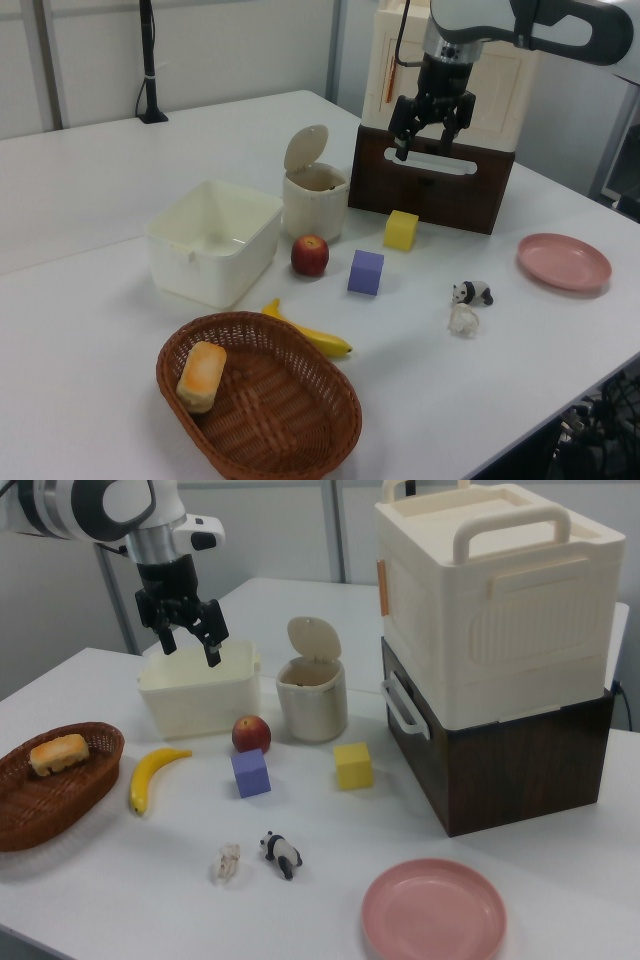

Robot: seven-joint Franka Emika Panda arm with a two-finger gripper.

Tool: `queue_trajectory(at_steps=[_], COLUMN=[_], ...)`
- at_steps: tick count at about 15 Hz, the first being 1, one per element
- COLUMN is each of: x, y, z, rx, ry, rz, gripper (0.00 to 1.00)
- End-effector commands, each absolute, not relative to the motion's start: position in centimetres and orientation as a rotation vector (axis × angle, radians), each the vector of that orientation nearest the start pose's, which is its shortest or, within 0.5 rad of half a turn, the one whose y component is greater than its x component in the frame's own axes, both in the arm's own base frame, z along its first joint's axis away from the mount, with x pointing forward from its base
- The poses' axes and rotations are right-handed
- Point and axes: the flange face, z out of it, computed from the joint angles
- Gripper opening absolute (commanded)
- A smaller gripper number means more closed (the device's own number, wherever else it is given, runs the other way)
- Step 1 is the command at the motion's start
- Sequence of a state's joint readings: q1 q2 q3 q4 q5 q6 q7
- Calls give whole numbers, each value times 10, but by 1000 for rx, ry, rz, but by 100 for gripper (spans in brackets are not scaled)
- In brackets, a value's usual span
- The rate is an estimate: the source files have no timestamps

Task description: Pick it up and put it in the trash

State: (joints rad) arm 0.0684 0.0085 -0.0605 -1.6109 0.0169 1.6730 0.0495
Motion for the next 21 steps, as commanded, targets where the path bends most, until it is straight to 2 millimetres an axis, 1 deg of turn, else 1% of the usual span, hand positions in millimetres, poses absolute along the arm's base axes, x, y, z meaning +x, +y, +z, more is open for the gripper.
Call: queue_trajectory(at_steps=[1,11,13,14,15,16,17,18,19,21], x=[561,559,554,546,544,543,543,540,537,533], y=[6,6,5,4,0,-8,-10,-13,-15,-18], z=[613,610,606,605,603,601,598,603,601,593], rx=[-3105,-3105,-3104,-3090,-3074,-3071,-3072,-3071,-3071,-3070], ry=[47,58,78,135,184,218,217,222,228,240], rz=[-85,-63,-46,-37,-26,7,53,72,109,145], gripper=[100,100,100,100,100,100,100,100,100,100])
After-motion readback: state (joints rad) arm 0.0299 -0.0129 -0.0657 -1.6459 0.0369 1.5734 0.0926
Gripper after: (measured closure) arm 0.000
